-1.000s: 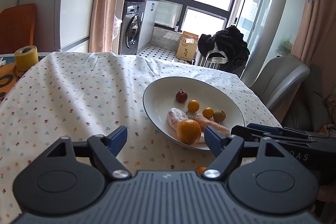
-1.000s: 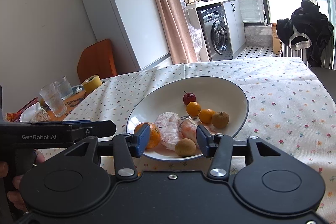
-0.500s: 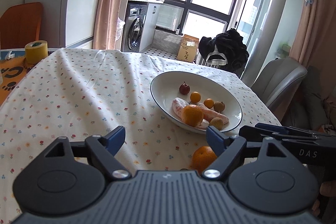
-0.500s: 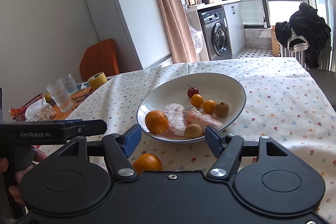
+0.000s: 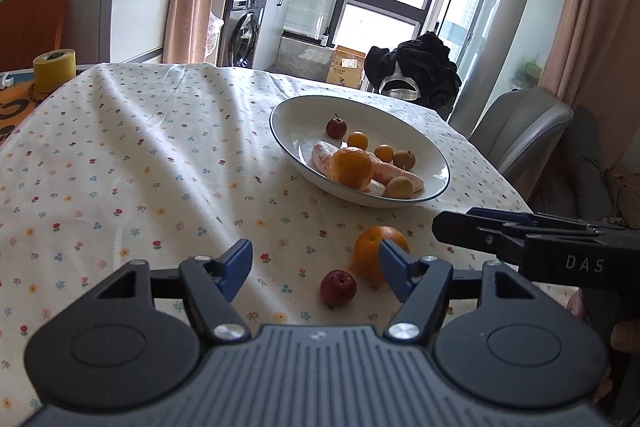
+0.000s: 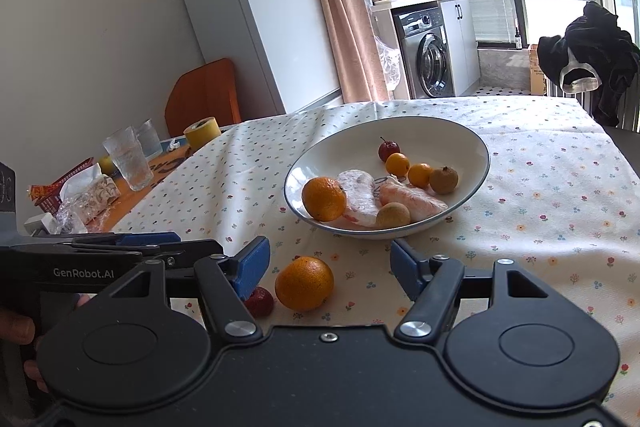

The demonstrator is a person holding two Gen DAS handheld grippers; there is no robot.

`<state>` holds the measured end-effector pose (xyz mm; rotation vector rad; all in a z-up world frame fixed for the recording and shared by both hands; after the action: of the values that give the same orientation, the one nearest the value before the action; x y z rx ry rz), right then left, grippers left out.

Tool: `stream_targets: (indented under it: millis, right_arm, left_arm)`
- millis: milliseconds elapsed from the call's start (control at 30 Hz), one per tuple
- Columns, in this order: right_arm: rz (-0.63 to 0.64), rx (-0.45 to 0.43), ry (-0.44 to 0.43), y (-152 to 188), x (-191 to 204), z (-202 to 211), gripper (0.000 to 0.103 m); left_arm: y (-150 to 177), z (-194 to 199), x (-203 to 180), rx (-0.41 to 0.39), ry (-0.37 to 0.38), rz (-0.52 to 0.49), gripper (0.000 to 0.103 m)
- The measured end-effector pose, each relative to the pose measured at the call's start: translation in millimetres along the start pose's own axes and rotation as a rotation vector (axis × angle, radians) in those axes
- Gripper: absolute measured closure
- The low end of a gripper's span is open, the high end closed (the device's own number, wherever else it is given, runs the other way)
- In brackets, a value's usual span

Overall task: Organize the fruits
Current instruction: 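Withdraw both grippers toward the red apple and last orange, then grasp the red apple with the left gripper while the right gripper grasps the orange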

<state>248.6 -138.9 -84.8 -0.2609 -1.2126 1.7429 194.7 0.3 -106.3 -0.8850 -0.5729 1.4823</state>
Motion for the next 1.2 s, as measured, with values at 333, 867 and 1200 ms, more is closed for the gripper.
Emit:
stream_targets:
  millis: [333,867,1200]
  right_arm:
    - [-0.004,0.026,-0.01,6,0,-5,0.037]
    - [0.008,0.078,-0.072,12,12,-27,0.037]
    - [0.031,0.144,-0.057,24,18,-46,0.058]
  left_arm:
    - [14,-22,-7,0.091,0.042,0.007,0.066]
    - [6,-8,9,0.045,-0.001,0.048,0.083]
    - [-2,3,16,0.012,-0.019,0.052,0.083]
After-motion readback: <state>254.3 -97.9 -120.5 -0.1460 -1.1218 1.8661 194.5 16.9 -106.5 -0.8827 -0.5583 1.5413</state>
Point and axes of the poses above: each gripper's, at about its wrist camera, not at the fingertips, and z roughly against the way its jaws point, x to its left, y to its underside, the point moved 7 cm from there along -z, roughly the way its jaws point, and after that the axes turned 3 degrees about -z, right-handed, at the moved point
